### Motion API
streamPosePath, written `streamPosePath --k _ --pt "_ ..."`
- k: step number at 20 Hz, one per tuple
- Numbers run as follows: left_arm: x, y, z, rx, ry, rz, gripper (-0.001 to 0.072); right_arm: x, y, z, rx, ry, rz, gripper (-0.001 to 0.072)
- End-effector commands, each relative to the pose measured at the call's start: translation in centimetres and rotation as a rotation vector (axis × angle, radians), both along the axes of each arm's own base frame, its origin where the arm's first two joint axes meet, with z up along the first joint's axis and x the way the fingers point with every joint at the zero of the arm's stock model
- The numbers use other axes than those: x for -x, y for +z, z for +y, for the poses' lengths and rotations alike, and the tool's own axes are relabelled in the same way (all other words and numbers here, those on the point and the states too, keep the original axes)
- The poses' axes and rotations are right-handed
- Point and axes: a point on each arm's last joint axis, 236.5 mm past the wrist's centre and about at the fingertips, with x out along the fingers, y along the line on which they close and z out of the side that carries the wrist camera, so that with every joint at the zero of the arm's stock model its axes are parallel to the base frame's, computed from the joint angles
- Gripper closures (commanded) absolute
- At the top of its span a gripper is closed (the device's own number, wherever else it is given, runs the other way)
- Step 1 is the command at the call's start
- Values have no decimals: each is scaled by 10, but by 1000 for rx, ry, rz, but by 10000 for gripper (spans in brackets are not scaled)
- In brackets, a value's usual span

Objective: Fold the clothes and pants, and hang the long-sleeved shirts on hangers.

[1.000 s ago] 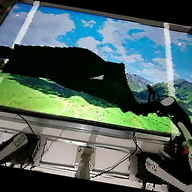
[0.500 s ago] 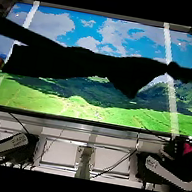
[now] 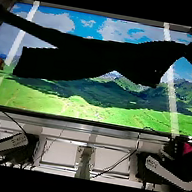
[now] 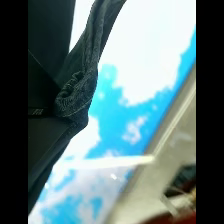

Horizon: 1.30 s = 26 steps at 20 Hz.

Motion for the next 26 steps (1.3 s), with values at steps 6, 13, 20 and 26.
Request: streamPosePath --k 6,13,20,26 --pt "62 -48 61 -341 161 345 700 36 -30 1 -2 -11 190 682" --pt "121 -31 49 -461 190 382 700 164 -65 42 -54 5 303 681" --pt "66 3 10 -316 90 100 700 164 -32 44 -62 -9 205 682" --pt "-46 19 26 -89 177 -197 701 16 -60 -11 -371 -288 47 683"
